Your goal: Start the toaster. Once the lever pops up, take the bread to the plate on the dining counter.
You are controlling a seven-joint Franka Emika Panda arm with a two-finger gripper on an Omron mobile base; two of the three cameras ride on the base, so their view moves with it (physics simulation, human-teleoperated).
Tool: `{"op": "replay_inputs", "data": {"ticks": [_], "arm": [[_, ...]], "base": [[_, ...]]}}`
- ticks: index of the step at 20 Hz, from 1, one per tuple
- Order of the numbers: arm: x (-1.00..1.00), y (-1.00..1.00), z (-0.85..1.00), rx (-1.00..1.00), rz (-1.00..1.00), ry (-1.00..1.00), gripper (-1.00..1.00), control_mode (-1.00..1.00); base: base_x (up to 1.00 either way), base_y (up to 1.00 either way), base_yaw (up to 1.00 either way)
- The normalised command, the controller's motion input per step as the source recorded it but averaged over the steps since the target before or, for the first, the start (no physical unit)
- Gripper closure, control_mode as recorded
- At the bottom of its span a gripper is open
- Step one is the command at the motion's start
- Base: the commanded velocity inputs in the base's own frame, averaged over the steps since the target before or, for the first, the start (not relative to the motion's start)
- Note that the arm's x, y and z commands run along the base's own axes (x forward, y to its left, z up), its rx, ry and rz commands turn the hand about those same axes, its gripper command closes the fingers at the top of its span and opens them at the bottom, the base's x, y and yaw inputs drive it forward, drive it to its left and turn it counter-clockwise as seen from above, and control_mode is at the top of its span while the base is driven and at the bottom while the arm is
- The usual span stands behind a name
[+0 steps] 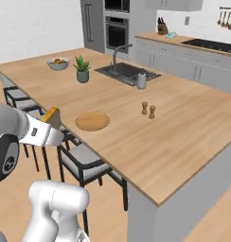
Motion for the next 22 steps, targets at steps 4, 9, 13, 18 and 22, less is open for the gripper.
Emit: {"op": "replay_inputs", "data": {"ticks": [4,9,13,18,22], "arm": [[0.0,0.0,0.0,0.0,0.0,0.0,1.0,1.0],[0.0,0.0,0.0,0.0,0.0,0.0,1.0,1.0],[0.0,0.0,0.0,0.0,0.0,0.0,1.0,1.0],[0.0,0.0,0.0,0.0,0.0,0.0,1.0,1.0],[0.0,0.0,0.0,0.0,0.0,0.0,1.0,1.0]], "base": [[0.0,0.82,-0.53],[0.08,0.86,-0.5],[0.06,0.93,-0.48],[0.08,0.82,-0.47],[0.22,0.57,-0.47]]}}
